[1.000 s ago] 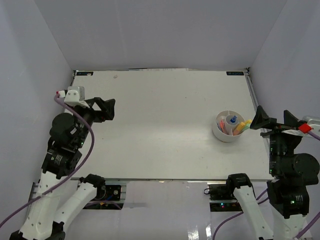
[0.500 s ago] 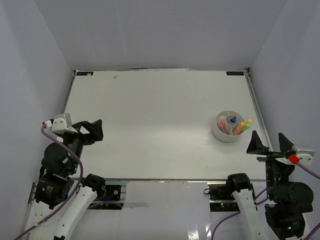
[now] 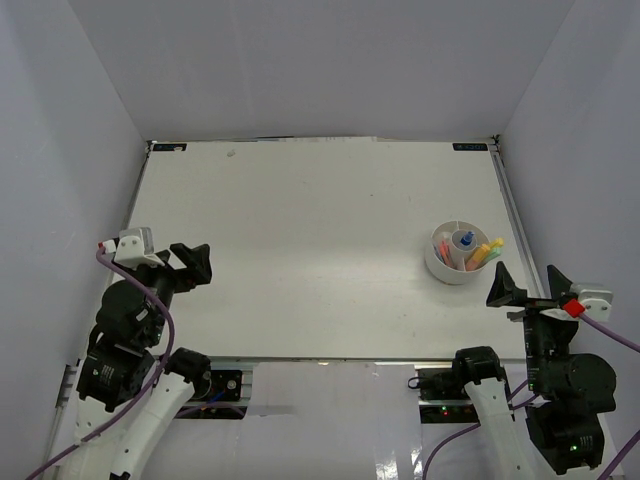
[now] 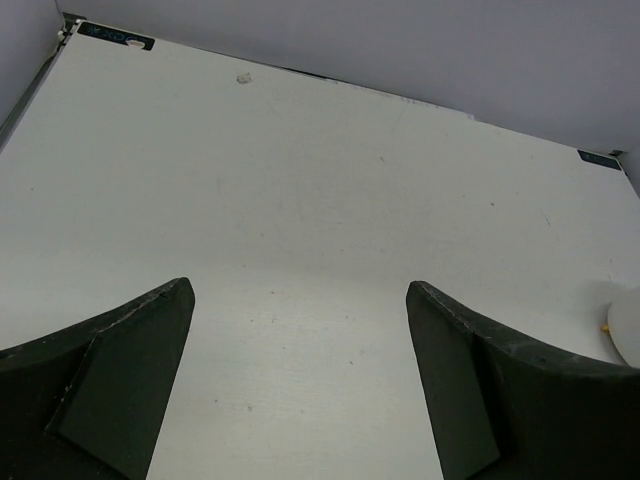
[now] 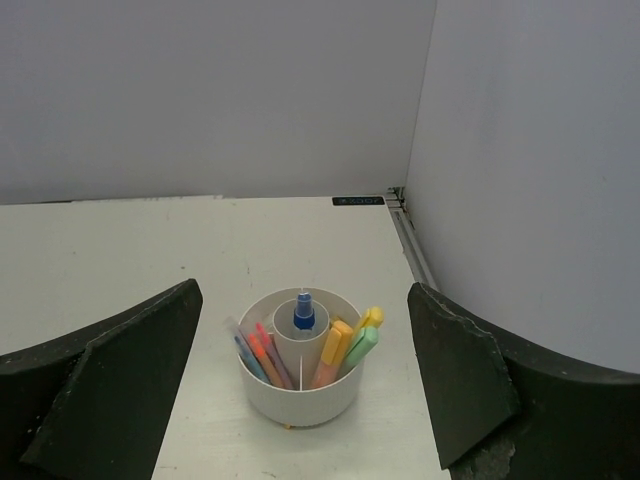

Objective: Sort the stationery into containers
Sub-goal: Reset both arms

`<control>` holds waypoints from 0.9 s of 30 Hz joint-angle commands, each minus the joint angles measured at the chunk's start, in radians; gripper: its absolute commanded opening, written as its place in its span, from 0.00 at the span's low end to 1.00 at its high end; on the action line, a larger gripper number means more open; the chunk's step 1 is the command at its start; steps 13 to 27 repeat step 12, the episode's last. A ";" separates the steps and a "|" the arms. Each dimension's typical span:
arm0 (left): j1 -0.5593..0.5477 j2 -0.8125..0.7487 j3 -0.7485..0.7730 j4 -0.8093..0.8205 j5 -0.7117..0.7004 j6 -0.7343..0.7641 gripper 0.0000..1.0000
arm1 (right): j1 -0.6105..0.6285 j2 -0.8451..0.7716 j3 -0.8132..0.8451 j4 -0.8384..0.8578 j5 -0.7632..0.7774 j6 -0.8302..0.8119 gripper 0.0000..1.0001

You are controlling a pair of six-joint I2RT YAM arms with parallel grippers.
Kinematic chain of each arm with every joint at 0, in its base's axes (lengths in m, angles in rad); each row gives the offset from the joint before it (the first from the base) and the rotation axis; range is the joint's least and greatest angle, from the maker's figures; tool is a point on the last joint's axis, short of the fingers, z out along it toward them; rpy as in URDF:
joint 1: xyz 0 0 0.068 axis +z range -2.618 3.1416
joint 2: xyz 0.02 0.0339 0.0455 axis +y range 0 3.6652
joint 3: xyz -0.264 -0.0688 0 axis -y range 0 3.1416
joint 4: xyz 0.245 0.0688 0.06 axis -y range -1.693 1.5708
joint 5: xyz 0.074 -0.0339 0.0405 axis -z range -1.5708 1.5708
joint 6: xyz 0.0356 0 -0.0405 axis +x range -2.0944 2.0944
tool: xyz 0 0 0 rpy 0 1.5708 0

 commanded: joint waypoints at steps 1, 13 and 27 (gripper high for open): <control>-0.003 0.015 -0.004 -0.003 0.017 -0.011 0.98 | 0.004 -0.032 -0.004 0.030 -0.008 -0.012 0.90; -0.003 0.030 -0.007 0.000 0.038 -0.020 0.98 | 0.006 -0.032 -0.005 0.030 -0.013 -0.018 0.90; -0.003 0.030 -0.007 0.000 0.038 -0.020 0.98 | 0.006 -0.032 -0.005 0.030 -0.013 -0.018 0.90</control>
